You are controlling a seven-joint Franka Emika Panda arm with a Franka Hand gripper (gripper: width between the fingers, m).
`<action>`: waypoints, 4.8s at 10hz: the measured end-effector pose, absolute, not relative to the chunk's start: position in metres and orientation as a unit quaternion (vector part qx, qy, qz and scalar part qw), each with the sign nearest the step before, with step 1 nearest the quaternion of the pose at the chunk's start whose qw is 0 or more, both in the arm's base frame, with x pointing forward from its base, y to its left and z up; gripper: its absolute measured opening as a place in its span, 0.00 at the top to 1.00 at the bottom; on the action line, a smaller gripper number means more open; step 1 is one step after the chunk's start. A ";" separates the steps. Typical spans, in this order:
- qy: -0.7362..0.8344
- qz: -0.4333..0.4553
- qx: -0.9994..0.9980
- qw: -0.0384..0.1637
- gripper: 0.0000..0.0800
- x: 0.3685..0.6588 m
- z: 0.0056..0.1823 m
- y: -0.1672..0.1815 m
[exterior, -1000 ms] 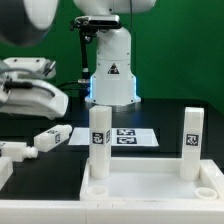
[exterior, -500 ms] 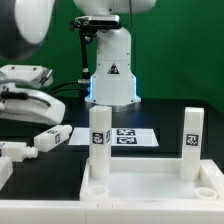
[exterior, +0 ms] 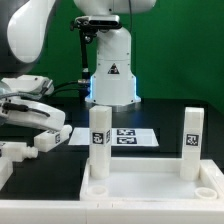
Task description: Assemble desk
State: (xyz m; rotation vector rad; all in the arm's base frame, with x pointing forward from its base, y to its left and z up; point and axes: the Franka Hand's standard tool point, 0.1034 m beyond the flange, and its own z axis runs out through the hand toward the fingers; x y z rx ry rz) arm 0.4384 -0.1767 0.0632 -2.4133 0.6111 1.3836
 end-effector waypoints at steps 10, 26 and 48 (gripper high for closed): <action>0.231 0.500 -0.823 0.137 0.19 0.418 0.038 -0.167; 0.246 0.510 -0.813 0.133 0.46 0.401 0.015 -0.159; 0.115 -0.095 -0.989 0.023 0.64 0.601 0.224 -0.103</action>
Offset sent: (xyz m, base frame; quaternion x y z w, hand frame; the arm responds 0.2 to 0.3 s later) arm -0.0108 0.0160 -0.0095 -0.0110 -0.0006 0.0335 0.9994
